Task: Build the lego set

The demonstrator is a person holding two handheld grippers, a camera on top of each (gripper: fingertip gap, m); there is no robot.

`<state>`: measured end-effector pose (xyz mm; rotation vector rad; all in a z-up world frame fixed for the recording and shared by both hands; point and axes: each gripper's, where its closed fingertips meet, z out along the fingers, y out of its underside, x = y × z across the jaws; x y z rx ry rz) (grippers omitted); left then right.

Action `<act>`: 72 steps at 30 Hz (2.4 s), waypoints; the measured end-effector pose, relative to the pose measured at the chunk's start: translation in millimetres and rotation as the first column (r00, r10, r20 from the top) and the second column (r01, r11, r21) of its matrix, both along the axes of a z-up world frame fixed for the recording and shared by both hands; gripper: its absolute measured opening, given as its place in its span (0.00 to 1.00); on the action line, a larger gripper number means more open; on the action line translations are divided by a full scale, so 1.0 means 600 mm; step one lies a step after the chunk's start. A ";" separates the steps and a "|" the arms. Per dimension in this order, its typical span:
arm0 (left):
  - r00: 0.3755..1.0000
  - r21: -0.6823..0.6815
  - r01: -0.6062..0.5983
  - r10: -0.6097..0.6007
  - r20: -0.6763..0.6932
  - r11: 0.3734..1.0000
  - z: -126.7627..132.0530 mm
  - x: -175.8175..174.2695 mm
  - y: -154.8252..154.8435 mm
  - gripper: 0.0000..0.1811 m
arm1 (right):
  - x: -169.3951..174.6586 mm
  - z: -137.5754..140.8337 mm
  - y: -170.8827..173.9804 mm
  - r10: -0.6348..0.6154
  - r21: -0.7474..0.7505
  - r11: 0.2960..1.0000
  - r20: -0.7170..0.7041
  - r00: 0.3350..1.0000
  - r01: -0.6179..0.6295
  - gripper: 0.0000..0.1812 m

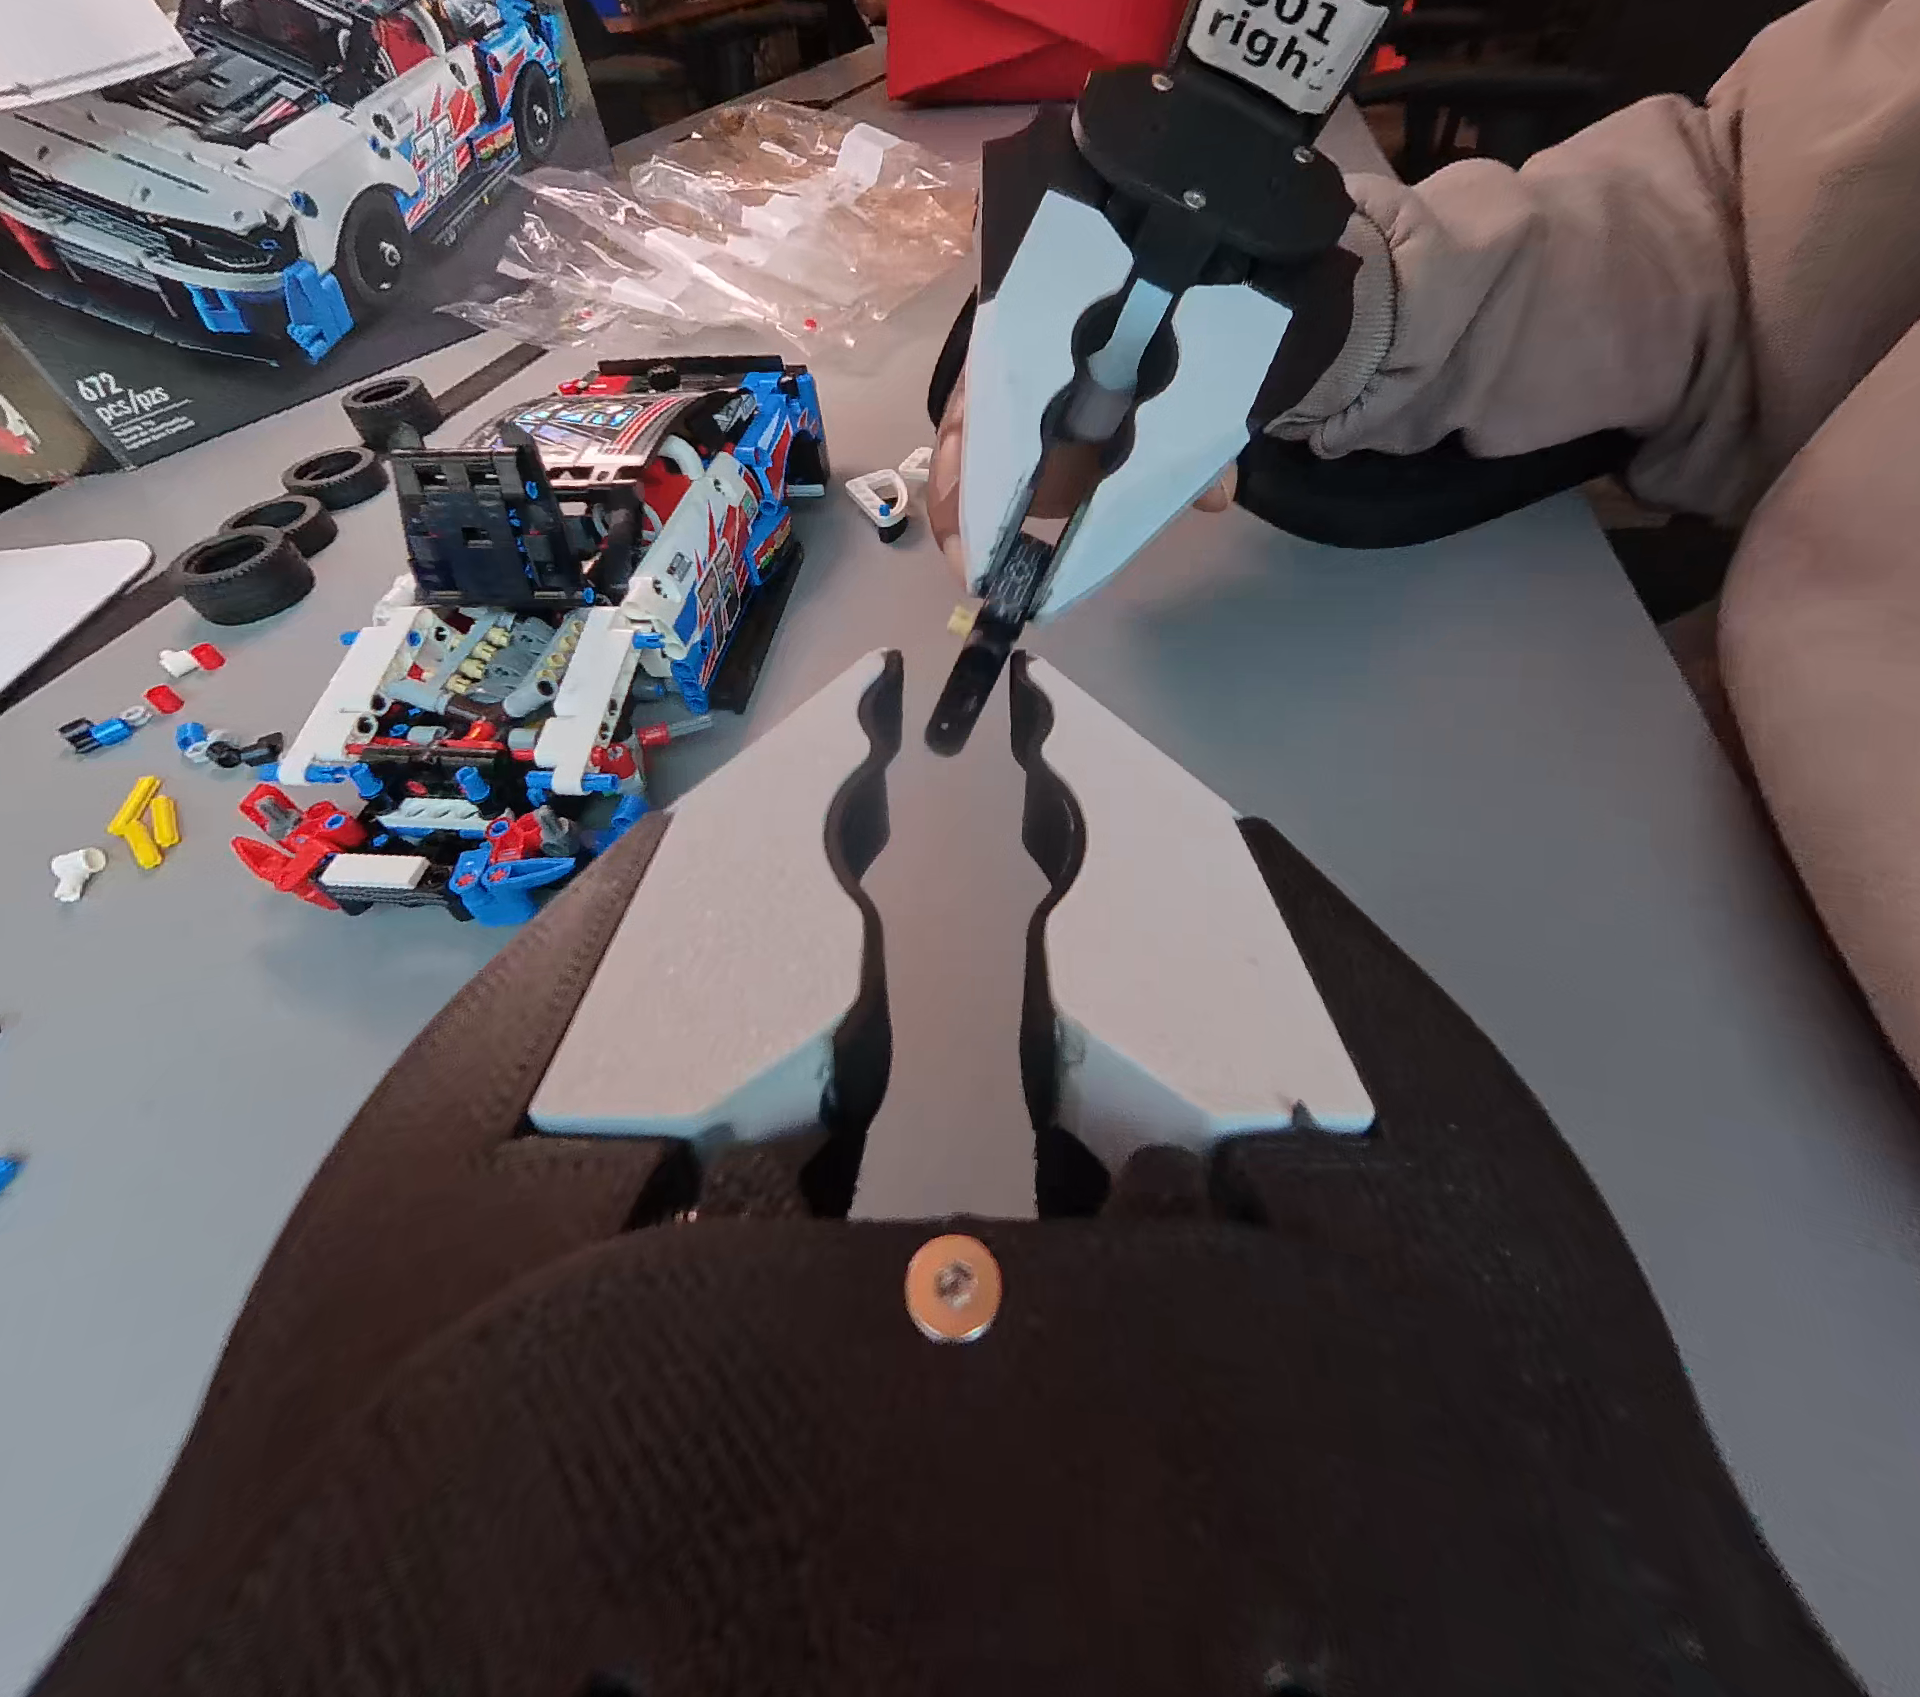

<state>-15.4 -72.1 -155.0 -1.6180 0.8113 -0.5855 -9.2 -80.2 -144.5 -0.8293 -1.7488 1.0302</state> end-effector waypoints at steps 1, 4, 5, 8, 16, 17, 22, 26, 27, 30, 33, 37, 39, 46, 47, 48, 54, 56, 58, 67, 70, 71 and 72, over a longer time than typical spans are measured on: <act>0.999 -0.022 0.020 -0.020 0.035 1.000 0.004 0.002 -0.004 0.10 | 0.003 0.008 -0.006 0.028 -0.092 0.995 0.007 1.000 -0.027 0.03; 0.977 -0.075 0.112 -0.096 0.189 0.991 0.027 0.017 -0.020 0.04 | 0.010 0.030 -0.011 0.086 -0.292 0.952 -0.021 0.996 -0.088 0.03; 0.968 -0.095 0.124 -0.099 0.230 0.988 0.033 0.019 -0.021 0.04 | 0.011 0.034 -0.011 0.096 -0.337 0.936 -0.030 0.995 -0.101 0.02; 0.945 -0.192 0.112 -0.045 0.323 0.975 0.035 0.017 -0.011 0.04 | 0.006 0.035 0.005 0.056 -0.378 0.924 -0.027 0.998 -0.062 0.03; 0.749 -0.558 0.153 0.273 0.604 0.815 0.001 -0.018 0.034 0.03 | -0.035 -0.002 0.034 -0.203 0.103 0.973 -0.021 0.979 0.204 0.26; 0.735 -0.571 0.172 0.281 0.617 0.803 -0.001 -0.019 0.035 0.03 | -0.041 -0.008 0.034 -0.215 0.142 0.966 -0.016 0.976 0.216 0.27; 0.705 -0.593 0.245 0.279 0.652 0.767 -0.003 -0.012 0.029 0.03 | -0.057 -0.016 0.035 -0.218 0.176 0.960 -0.011 0.976 0.216 0.25; 0.694 -0.597 0.281 0.271 0.668 0.751 -0.001 -0.007 0.024 0.03 | -0.057 -0.022 0.034 -0.206 0.164 0.965 0.003 0.979 0.203 0.15; 0.687 -0.596 0.292 0.269 0.675 0.748 0.000 -0.006 0.023 0.03 | -0.056 -0.021 0.033 -0.201 0.153 0.968 0.005 0.979 0.198 0.15; 0.665 -0.586 0.318 0.266 0.698 0.745 0.007 -0.005 0.021 0.03 | -0.055 -0.014 0.032 -0.204 0.103 0.974 0.009 0.979 0.202 0.15; 0.653 -0.584 0.329 0.267 0.708 0.742 0.009 -0.006 0.020 0.03 | -0.056 -0.013 0.031 -0.213 0.093 0.973 0.012 0.977 0.211 0.15; 0.652 -0.585 0.337 0.266 0.710 0.738 0.007 -0.005 0.019 0.03 | -0.056 -0.014 0.029 -0.207 0.119 0.972 0.004 0.978 0.205 0.15; 0.654 -0.585 0.336 0.264 0.709 0.738 0.007 -0.004 0.019 0.03 | -0.055 -0.015 0.030 -0.205 0.121 0.972 0.000 0.979 0.204 0.15; 0.651 -0.570 0.302 0.272 0.709 0.764 0.011 -0.020 0.026 0.03 | -0.047 -0.016 0.039 -0.232 0.146 0.962 -0.021 0.973 0.232 0.15; 0.653 -0.564 0.304 0.264 0.710 0.767 0.013 -0.019 0.025 0.03 | -0.046 -0.012 0.039 -0.223 0.157 0.961 -0.046 0.974 0.228 0.15; 0.656 -0.561 0.304 0.258 0.709 0.770 0.015 -0.017 0.024 0.03 | -0.044 -0.011 0.039 -0.218 0.170 0.960 -0.051 0.975 0.223 0.15; 0.690 -0.535 0.286 0.216 0.690 0.795 0.018 -0.014 0.020 0.03 | -0.041 -0.008 0.037 -0.203 0.206 0.955 -0.066 0.977 0.212 0.15; 0.724 -0.489 0.250 0.174 0.668 0.836 0.029 -0.020 0.019 0.07 | -0.040 -0.006 0.035 -0.203 0.245 0.945 -0.087 0.975 0.218 0.15; 0.780 -0.447 0.204 0.131 0.612 0.871 0.034 -0.024 0.015 0.10 | -0.038 -0.002 0.035 -0.198 0.318 0.920 -0.129 0.972 0.230 0.15; 0.890 -0.313 0.113 0.044 0.454 0.943 0.038 -0.022 0.005 0.03 | -0.032 0.008 0.028 -0.180 0.483 0.832 -0.229 0.957 0.272 0.15; 0.908 -0.218 0.088 0.011 0.418 0.972 0.051 -0.018 0.000 0.03 | -0.029 0.016 0.031 -0.197 0.402 0.874 -0.222 0.955 0.274 0.17; 0.920 -0.183 0.071 0.007 0.391 0.981 0.053 -0.018 -0.001 0.03 | -0.027 0.016 0.032 -0.200 0.352 0.899 -0.203 0.959 0.262 0.19; 0.930 -0.155 0.057 0.004 0.368 0.986 0.055 -0.018 -0.002 0.03 | -0.025 0.017 0.034 -0.201 0.308 0.917 -0.188 0.961 0.252 0.19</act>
